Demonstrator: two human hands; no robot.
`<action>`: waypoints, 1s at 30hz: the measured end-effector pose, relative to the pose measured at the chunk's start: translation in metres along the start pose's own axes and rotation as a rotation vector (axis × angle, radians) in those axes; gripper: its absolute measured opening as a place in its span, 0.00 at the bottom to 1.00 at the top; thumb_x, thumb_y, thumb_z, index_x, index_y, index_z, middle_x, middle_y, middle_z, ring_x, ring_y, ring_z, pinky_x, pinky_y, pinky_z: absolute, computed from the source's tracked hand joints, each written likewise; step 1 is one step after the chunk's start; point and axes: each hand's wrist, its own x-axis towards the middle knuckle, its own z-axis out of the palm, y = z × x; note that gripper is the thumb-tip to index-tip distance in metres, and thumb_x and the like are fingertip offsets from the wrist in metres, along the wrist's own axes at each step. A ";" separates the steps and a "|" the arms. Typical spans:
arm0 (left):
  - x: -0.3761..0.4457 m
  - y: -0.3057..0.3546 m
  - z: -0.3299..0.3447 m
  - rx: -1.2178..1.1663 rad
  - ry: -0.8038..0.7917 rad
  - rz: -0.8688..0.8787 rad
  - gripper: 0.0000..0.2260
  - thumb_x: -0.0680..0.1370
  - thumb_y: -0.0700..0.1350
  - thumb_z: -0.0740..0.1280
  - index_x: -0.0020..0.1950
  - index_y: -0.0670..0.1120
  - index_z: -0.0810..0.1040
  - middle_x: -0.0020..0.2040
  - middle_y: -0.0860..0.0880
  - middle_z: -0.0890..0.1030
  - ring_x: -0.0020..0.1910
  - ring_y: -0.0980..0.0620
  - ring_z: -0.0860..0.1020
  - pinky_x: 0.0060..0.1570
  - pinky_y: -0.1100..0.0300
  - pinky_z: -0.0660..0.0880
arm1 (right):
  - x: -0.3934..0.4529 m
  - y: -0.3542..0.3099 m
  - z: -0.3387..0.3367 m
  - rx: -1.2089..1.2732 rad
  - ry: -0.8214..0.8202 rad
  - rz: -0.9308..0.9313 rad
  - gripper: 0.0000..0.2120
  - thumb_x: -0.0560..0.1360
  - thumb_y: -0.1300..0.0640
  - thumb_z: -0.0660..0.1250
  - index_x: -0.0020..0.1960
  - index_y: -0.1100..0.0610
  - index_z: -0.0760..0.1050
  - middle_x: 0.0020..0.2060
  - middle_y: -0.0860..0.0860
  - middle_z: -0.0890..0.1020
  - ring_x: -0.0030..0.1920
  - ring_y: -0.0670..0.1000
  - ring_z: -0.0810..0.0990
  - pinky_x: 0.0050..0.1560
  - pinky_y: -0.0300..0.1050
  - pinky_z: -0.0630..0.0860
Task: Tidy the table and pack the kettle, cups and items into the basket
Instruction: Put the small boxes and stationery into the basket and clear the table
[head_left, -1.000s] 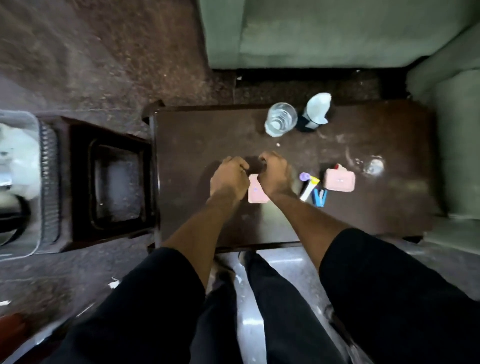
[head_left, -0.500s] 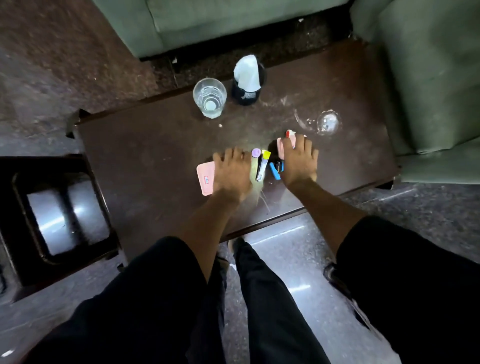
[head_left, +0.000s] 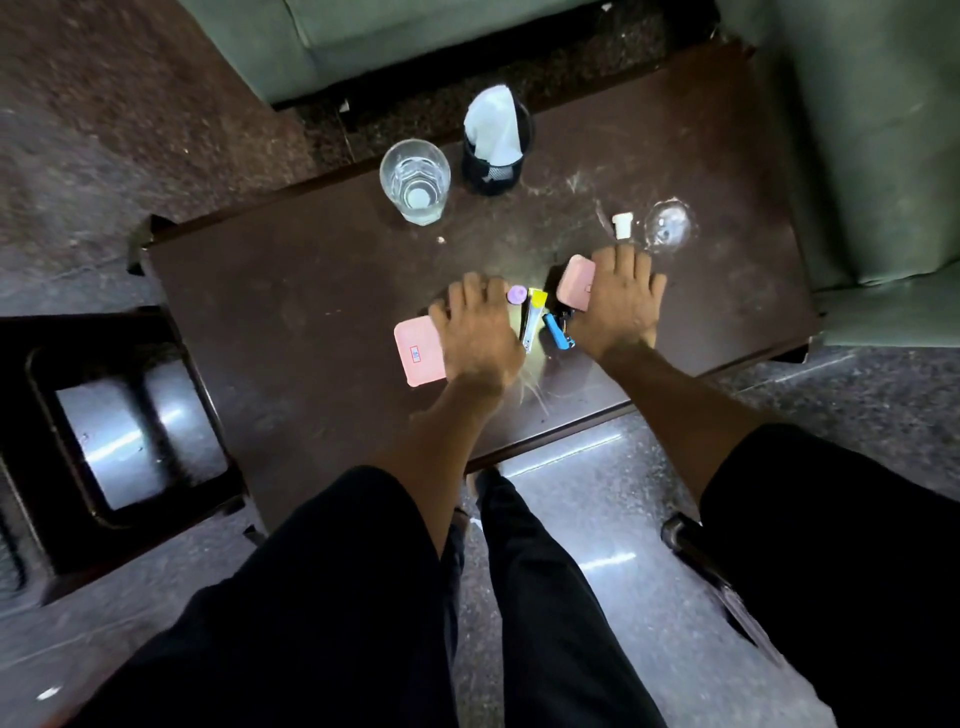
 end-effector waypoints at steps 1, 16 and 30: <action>-0.003 -0.005 0.000 0.015 0.018 -0.071 0.21 0.73 0.49 0.68 0.66 0.50 0.73 0.62 0.47 0.73 0.62 0.43 0.72 0.61 0.46 0.67 | -0.004 -0.003 -0.001 0.048 0.027 0.042 0.31 0.58 0.51 0.73 0.58 0.57 0.70 0.53 0.56 0.77 0.54 0.60 0.75 0.52 0.55 0.70; -0.016 -0.061 0.000 -0.382 -0.206 -0.743 0.38 0.71 0.55 0.76 0.73 0.48 0.60 0.67 0.41 0.70 0.66 0.38 0.76 0.60 0.44 0.76 | -0.054 -0.105 -0.007 0.322 0.137 -0.158 0.29 0.64 0.45 0.71 0.60 0.57 0.72 0.52 0.56 0.79 0.54 0.60 0.76 0.55 0.55 0.73; -0.081 -0.223 -0.096 -0.287 -0.011 -0.779 0.36 0.71 0.53 0.74 0.74 0.52 0.61 0.65 0.43 0.73 0.63 0.39 0.77 0.60 0.44 0.74 | -0.101 -0.261 -0.037 0.379 -0.055 -0.375 0.30 0.65 0.51 0.73 0.64 0.57 0.71 0.57 0.57 0.78 0.58 0.61 0.77 0.55 0.54 0.76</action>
